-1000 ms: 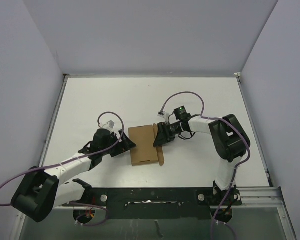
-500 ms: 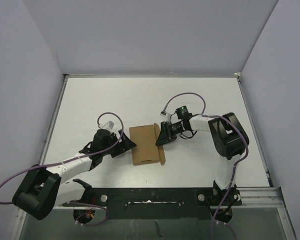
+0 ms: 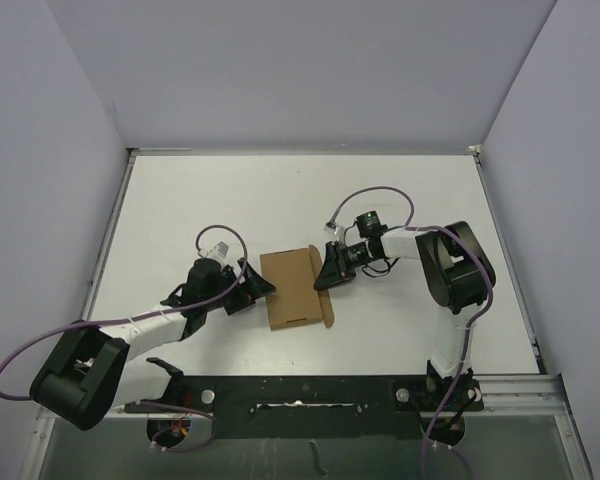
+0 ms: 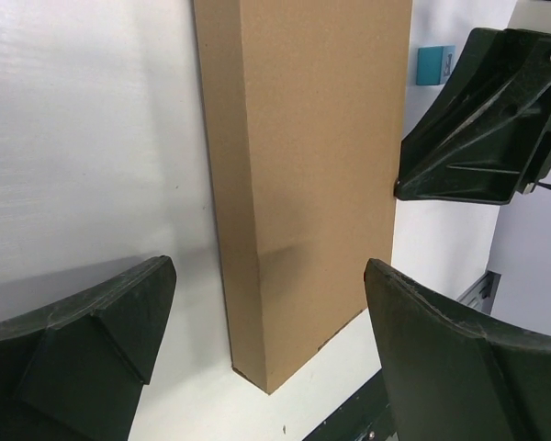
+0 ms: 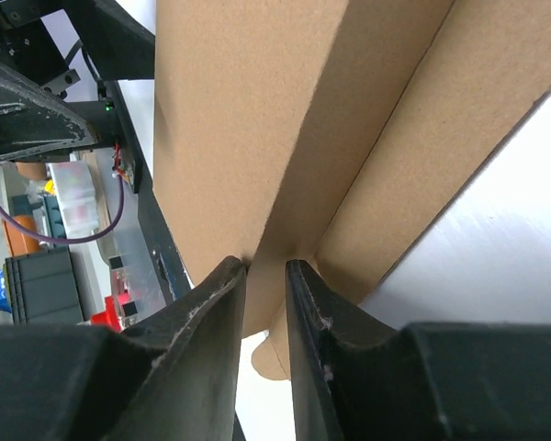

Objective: Fold the paper box

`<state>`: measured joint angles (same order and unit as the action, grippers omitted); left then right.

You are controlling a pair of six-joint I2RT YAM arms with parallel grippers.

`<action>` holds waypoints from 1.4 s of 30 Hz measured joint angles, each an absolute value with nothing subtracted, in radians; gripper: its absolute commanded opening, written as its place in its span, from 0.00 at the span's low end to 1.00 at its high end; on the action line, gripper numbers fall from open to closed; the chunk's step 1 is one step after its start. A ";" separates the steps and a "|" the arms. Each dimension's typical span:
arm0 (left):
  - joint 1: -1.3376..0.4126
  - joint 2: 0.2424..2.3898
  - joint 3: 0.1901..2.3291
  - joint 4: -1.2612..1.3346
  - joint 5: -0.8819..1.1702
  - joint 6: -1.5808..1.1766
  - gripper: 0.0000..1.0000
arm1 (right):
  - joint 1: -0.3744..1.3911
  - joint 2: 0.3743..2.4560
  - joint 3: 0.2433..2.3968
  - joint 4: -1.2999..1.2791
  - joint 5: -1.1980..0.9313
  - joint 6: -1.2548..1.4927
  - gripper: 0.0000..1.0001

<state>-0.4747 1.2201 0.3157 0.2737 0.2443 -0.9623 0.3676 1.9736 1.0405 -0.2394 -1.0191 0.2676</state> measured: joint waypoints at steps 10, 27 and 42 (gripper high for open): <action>-0.474 1.269 0.316 0.327 0.261 -0.984 0.84 | 0.361 1.976 1.041 -0.220 -1.030 0.268 0.42; -0.474 1.318 0.318 0.390 0.282 -0.984 0.77 | 0.387 1.972 1.041 -0.205 -1.033 0.274 0.45; -0.517 1.346 0.389 0.287 0.233 -0.926 0.69 | 0.414 1.972 1.050 -0.218 -0.999 0.262 0.37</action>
<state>-0.5167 1.3457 0.3885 0.2874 0.2329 -0.9264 0.4145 1.9720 1.0496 -0.2180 -0.9985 0.2615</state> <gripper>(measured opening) 0.694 0.401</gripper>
